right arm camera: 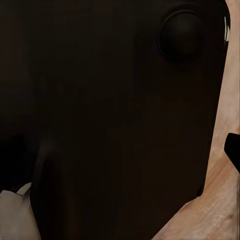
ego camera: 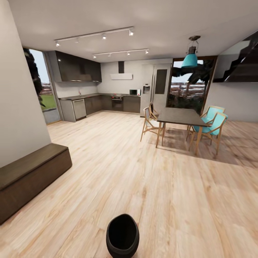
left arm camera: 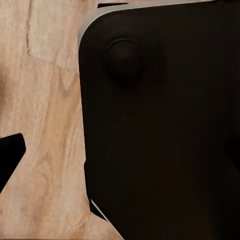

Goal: Place each of the two pumpkins and all three candles from the living room inside a cabinet in the living room (use any cabinet), then make sure every cabinet is closed, and position the cauldron so it is next to a table in the living room.

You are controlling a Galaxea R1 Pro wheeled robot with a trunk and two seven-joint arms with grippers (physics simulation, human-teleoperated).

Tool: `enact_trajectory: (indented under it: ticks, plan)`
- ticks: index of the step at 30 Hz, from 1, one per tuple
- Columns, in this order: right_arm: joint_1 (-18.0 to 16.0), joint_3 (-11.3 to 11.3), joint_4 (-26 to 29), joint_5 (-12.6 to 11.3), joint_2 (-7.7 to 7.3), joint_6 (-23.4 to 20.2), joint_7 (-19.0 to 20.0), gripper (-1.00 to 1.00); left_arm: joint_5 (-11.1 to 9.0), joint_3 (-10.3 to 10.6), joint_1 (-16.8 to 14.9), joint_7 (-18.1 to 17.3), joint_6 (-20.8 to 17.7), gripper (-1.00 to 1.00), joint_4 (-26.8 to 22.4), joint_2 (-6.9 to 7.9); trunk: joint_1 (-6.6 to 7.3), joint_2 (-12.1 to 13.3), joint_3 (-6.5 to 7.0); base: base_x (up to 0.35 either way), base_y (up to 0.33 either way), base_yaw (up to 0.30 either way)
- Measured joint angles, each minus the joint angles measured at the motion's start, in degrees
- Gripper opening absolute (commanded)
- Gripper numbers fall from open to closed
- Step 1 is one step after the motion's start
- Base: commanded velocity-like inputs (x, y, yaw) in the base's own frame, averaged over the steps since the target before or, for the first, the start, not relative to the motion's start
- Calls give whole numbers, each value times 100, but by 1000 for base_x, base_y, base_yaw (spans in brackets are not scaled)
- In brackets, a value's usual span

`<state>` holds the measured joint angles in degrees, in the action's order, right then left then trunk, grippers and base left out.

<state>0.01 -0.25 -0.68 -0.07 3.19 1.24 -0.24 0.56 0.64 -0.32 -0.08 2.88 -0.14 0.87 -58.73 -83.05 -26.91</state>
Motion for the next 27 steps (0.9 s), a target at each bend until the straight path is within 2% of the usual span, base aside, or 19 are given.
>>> enact_trajectory:
  ticks: [8,21,27]
  plan:
    - [1,1,-1,38,-1,-2,0,100,0,0,0,0,-1,100,-1,0,0,0,-2,4,1,189]
    - [2,13,1,47,-3,-3,0,100,0,0,0,0,-1,100,-1,0,0,0,-2,5,0,11]
    - [2,9,-4,46,-3,-4,0,100,0,1,0,0,-1,100,-1,0,1,0,-2,107,0,1]
